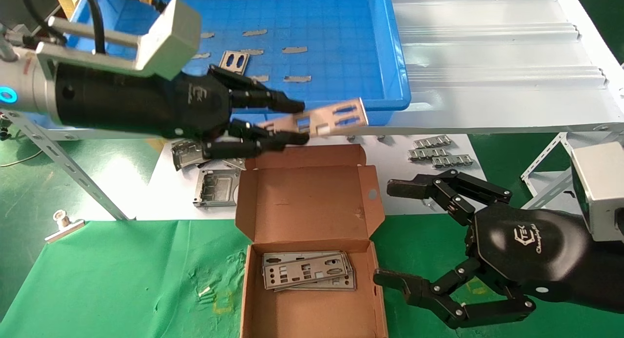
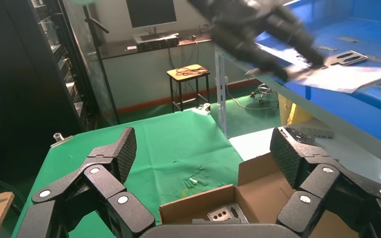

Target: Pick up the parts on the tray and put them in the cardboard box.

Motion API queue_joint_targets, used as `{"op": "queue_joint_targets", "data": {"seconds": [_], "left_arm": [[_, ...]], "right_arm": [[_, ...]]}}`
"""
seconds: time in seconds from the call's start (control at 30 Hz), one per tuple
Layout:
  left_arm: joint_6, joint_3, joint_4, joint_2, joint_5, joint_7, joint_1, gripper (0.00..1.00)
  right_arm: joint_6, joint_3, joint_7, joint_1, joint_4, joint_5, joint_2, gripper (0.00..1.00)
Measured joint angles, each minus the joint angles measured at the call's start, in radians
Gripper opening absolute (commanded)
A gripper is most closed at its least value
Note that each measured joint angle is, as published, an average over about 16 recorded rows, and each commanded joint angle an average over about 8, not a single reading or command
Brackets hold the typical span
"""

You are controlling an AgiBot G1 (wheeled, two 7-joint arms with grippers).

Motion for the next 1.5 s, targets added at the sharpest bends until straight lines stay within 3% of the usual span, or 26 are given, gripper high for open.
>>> {"op": "queue_joint_targets", "data": {"seconds": [0.3,0.7,0.73,0.93,1.0,1.5], "left_arm": [[-0.104,0.125,-0.29,-0.083,-0.076,-0.001,0.225,0.0],[-0.289,0.172,-0.232,-0.02,-0.002,0.178,0.431,0.01],[-0.297,0.174,-0.22,-0.013,0.002,0.186,0.436,0.07],[-0.315,0.18,-0.138,0.029,0.01,0.204,0.438,0.8],[-0.313,0.181,-0.111,0.042,0.011,0.208,0.433,0.98],[-0.253,0.182,0.042,0.098,-0.002,0.24,0.397,1.0]], "right_arm": [[0.0,0.0,0.0,0.0,0.0,0.0,0.0,1.0],[0.0,0.0,0.0,0.0,0.0,0.0,0.0,1.0],[0.0,0.0,0.0,0.0,0.0,0.0,0.0,1.0],[0.0,0.0,0.0,0.0,0.0,0.0,0.0,1.0],[0.0,0.0,0.0,0.0,0.0,0.0,0.0,1.0],[0.0,0.0,0.0,0.0,0.0,0.0,0.0,1.0]]}}
